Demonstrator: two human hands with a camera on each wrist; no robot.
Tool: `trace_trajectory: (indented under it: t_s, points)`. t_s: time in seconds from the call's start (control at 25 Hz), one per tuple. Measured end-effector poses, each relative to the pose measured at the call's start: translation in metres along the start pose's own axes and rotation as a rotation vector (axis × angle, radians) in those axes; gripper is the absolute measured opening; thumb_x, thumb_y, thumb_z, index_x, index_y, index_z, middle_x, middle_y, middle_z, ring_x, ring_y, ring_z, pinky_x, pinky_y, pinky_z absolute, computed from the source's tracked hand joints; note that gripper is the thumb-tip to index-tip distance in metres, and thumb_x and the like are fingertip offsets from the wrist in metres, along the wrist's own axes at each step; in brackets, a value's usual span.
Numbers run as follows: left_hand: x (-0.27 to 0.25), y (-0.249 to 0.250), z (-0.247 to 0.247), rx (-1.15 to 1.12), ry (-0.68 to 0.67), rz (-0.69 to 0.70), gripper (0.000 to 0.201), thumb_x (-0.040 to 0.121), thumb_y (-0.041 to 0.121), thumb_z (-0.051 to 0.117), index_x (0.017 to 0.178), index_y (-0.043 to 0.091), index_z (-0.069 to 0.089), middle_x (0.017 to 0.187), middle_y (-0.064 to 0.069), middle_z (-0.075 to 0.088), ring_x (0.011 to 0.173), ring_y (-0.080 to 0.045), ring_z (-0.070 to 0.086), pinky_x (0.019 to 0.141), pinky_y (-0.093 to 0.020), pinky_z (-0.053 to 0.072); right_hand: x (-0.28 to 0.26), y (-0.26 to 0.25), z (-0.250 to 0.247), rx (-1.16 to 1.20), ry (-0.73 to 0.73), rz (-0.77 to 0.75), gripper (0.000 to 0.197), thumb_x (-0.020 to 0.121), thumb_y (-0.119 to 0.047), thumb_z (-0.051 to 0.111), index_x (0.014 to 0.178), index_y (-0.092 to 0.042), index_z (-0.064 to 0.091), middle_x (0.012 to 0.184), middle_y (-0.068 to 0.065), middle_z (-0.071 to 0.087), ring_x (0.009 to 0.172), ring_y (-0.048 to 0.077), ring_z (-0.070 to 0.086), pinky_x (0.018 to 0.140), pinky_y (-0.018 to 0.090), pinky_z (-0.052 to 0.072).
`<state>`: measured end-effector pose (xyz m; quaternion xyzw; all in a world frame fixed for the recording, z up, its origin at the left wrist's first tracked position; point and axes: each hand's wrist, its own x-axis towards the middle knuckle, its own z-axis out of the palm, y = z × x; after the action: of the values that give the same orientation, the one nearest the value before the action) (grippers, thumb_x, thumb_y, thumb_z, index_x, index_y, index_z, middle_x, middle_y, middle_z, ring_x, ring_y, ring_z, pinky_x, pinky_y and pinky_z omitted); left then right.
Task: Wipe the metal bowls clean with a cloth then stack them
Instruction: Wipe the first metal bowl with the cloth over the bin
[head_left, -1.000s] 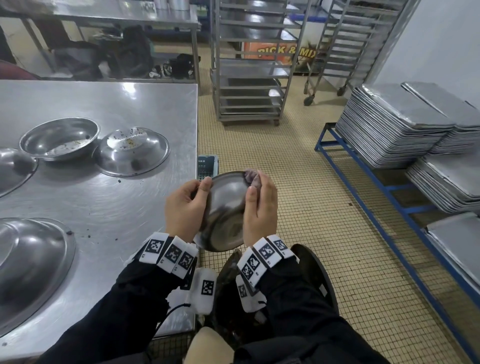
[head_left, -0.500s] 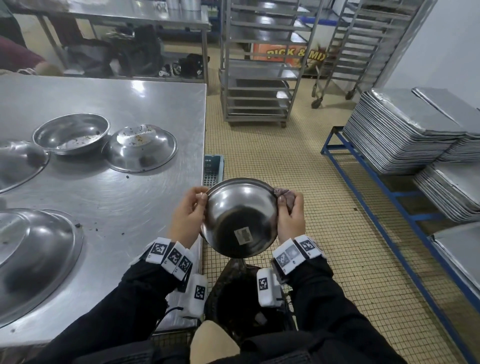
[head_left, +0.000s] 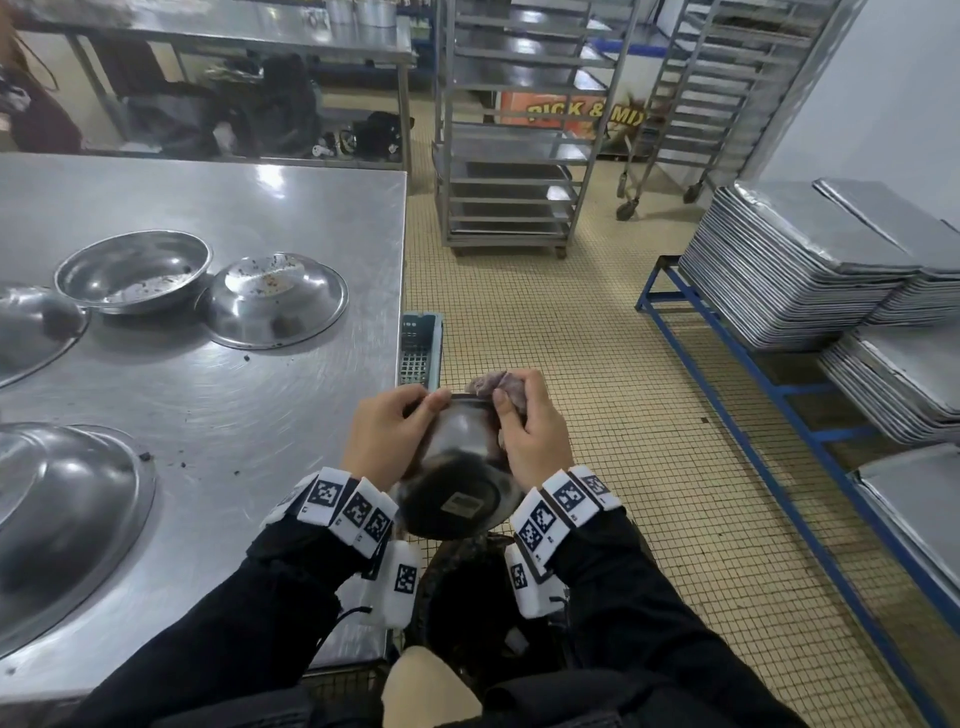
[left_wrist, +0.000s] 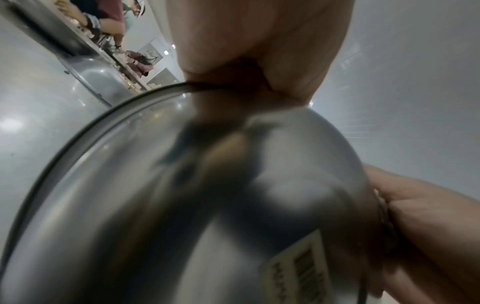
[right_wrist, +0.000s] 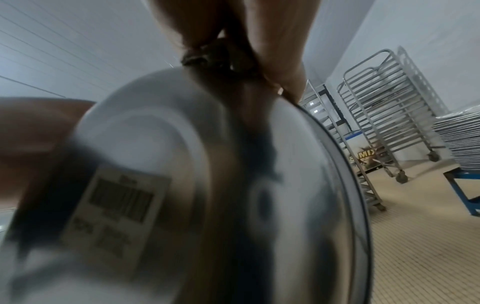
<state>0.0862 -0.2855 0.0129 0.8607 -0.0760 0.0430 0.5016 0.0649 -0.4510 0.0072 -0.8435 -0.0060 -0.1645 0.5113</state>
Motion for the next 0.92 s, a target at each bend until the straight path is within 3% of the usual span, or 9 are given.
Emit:
trace_trajectory:
  t_s: [0.08,0.16,0.24,0.36,0.44,0.6,0.72,0.76,0.92]
  points:
    - [-0.002,-0.001,0.000,-0.015,0.031,-0.029,0.030,0.095,0.038,0.052,0.083,0.015,0.068,0.068,-0.001,0.065,0.062,-0.017,0.060,0.058,-0.029,0.049,-0.001,0.005,-0.001,-0.039,0.159,0.063,0.013,0.096,-0.029,0.048,0.107,-0.022,0.052,0.089,-0.007,0.061,0.077,0.008,0.058,0.068,0.025,0.048]
    - [-0.001,-0.001,0.002,-0.008,0.076,-0.055,0.032,0.097,0.036,0.050,0.070,0.023,0.061,0.059,0.001,0.058,0.054,-0.014,0.052,0.052,-0.024,0.039,-0.004,0.007,0.000,-0.102,0.247,0.040,0.021,0.095,-0.026,0.051,0.114,-0.018,0.056,0.103,-0.006,0.058,0.094,0.007,0.054,0.083,0.028,0.048]
    - [0.001,0.002,0.005,-0.033,0.112,-0.065,0.033,0.099,0.033,0.049,0.066,0.028,0.056,0.056,0.004,0.054,0.051,-0.012,0.048,0.051,-0.024,0.037,-0.014,0.003,0.009,-0.193,0.191,-0.050,0.034,0.096,-0.029,0.047,0.126,-0.016,0.052,0.126,0.000,0.050,0.117,0.008,0.043,0.102,0.025,0.037]
    - [0.004,0.008,0.008,-0.061,0.140,-0.027,0.032,0.099,0.031,0.050,0.068,0.026,0.058,0.058,0.001,0.060,0.053,-0.019,0.055,0.053,-0.036,0.045,-0.025,-0.002,0.024,-0.350,0.114,-0.244,0.044,0.098,-0.036,0.035,0.136,-0.017,0.048,0.144,0.004,0.037,0.136,0.016,0.028,0.113,0.032,0.026]
    - [0.003,0.011,0.013,-0.078,0.142,0.008,0.031,0.098,0.028,0.051,0.070,0.019,0.061,0.059,-0.005,0.061,0.053,-0.024,0.055,0.052,-0.041,0.047,-0.018,0.000,0.024,-0.328,0.164,-0.272,0.042,0.099,-0.035,0.034,0.132,-0.018,0.053,0.141,0.003,0.042,0.135,0.018,0.032,0.112,0.037,0.030]
    - [0.003,0.009,0.016,-0.245,0.176,-0.074,0.030,0.098,0.027,0.051,0.073,0.017,0.063,0.056,-0.006,0.053,0.052,-0.020,0.046,0.052,-0.033,0.039,0.000,0.015,0.006,-0.151,0.226,-0.044,0.041,0.100,-0.037,0.032,0.129,-0.019,0.054,0.132,-0.001,0.050,0.118,0.007,0.044,0.099,0.004,0.030]
    - [0.006,0.005,0.014,-0.255,0.249,-0.120,0.030,0.099,0.031,0.050,0.075,0.018,0.063,0.058,0.000,0.054,0.053,-0.014,0.046,0.053,-0.026,0.039,-0.006,0.036,-0.002,-0.047,0.230,0.228,0.039,0.101,-0.034,0.032,0.130,-0.020,0.053,0.127,-0.004,0.057,0.115,0.006,0.051,0.100,0.024,0.043]
    - [0.007,0.005,0.013,-0.238,0.264,-0.123,0.030,0.099,0.032,0.049,0.075,0.018,0.062,0.061,-0.001,0.056,0.055,-0.012,0.047,0.053,-0.020,0.039,-0.012,0.038,-0.002,-0.052,0.254,0.214,0.038,0.101,-0.033,0.033,0.131,-0.021,0.053,0.128,-0.006,0.057,0.116,0.005,0.051,0.101,0.027,0.044]
    - [0.008,0.007,0.015,-0.145,0.291,-0.094,0.034,0.099,0.030,0.048,0.070,0.016,0.057,0.059,0.002,0.052,0.053,-0.009,0.043,0.049,-0.011,0.035,-0.024,0.022,0.006,-0.134,0.276,-0.155,0.039,0.099,-0.023,0.043,0.135,-0.014,0.049,0.140,0.002,0.047,0.129,0.002,0.037,0.099,0.002,0.029]
